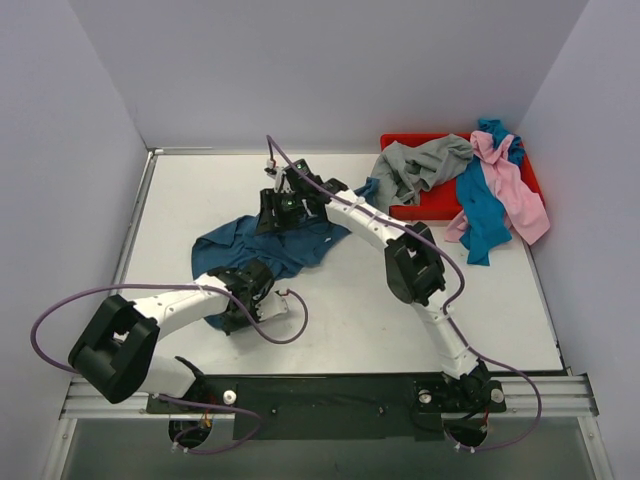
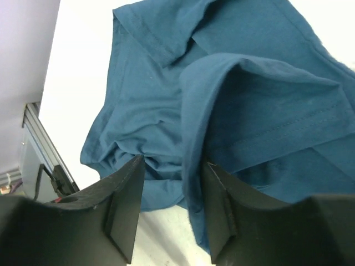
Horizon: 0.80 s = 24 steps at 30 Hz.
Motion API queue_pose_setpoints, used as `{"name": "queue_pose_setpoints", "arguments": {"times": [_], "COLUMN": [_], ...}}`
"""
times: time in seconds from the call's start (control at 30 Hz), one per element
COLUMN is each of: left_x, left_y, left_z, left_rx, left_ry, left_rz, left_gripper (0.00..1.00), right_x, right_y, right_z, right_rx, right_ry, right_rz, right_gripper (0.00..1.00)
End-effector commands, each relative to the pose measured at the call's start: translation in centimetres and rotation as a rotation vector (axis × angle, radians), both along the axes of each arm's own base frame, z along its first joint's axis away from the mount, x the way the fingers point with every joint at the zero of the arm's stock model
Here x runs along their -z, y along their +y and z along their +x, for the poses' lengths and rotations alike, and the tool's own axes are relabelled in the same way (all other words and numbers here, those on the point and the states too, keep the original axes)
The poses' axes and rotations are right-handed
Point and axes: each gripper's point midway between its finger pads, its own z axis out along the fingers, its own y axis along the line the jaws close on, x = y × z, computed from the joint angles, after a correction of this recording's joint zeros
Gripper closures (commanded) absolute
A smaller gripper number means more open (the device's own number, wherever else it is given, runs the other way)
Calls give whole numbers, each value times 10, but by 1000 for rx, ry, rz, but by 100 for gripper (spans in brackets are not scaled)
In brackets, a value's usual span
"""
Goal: Fold and stack the t-shirts
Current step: Flatten out the tshirt
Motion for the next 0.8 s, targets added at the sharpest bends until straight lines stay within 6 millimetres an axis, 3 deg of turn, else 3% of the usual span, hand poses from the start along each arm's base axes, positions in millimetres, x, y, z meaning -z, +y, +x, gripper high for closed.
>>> {"name": "queue_pose_setpoints", "arguments": {"times": [0.0, 0.03, 0.07, 0.1, 0.13, 0.17, 0.2, 0.23, 0.27, 0.3, 0.33, 0.37, 0.4, 0.43, 0.47, 0.5, 0.53, 0.57, 0.6, 0.63, 0.67, 0.7, 0.73, 0.77], "left_x": [-13, -16, -24, -30, -43, -53, -71, -81, -102, -111, -131, -149, -155, -172, -178, -199, -211, -235, -248, -280, -292, -325, -335, -362], "left_y": [7, 13, 18, 26, 37, 43, 52, 59, 69, 74, 82, 84, 95, 98, 110, 116, 122, 123, 125, 124, 124, 123, 124, 128], "left_z": [20, 20, 28, 35, 49, 61, 80, 90, 108, 115, 128, 139, 141, 150, 150, 157, 158, 164, 163, 169, 166, 169, 168, 168], "left_rx": [-30, -37, -45, -57, -112, -133, -201, -232, -291, -315, -356, -377, -419, -444, -491, -518, -551, -564, -578, -581, -581, -581, -580, -586], "left_ry": [-100, -101, -138, -162, -217, -248, -303, -331, -390, -411, -462, -502, -513, -555, -563, -615, -637, -690, -707, -781, -792, -869, -881, -948], "left_rz": [33, 52, 75, 97, 110, 108, 87, 81, 65, 61, 44, 27, 26, -2, -1, -16, -21, -45, -59, -95, -100, -131, -129, -132], "left_gripper": [100, 100, 100, 100, 100, 100, 100, 100, 100, 100, 100, 100, 100, 100, 100, 100, 100, 100, 100, 100, 100, 100, 100, 100], "right_x": [21, 22, 22, 3, -1, -31, -36, -71, -80, -109, -109, -139, -135, -164, -156, -182, -196, -201, -220, -229, -251, -264, -286, -305], "right_y": [-5, -2, -6, -6, -14, -19, -35, -46, -68, -83, -109, -134, -150, -172, -186, -204, -217, -229, -239, -250, -257, -266, -271, -279], "right_z": [10, 8, 6, 9, 13, 15, 23, 24, 31, 28, 32, 33, 24, 18, 9, 0, -14, -16, -28, -30, -41, -44, -54, -60], "right_rx": [13, -9, -15, -24, -11, -2, 29, 42, 79, 92, 134, 161, 172, 188, 200, 210, 219, 229, 236, 255, 260, 270, 273, 278], "right_ry": [35, 62, 77, 55, 52, 10, 8, -39, -42, -81, -66, -117, -97, -170, -149, -227, -258, -280, -324, -353, -407, -451, -511, -569], "right_rz": [-29, -22, -34, -4, -1, 25, 22, 54, 55, 80, 68, 93, 72, 84, 53, 59, 57, 46, 53, 51, 71, 76, 92, 95], "right_gripper": [74, 100, 100, 100, 100, 100, 100, 100, 100, 100, 100, 100, 100, 100, 100, 100, 100, 100, 100, 100, 100, 100, 100, 100]}}
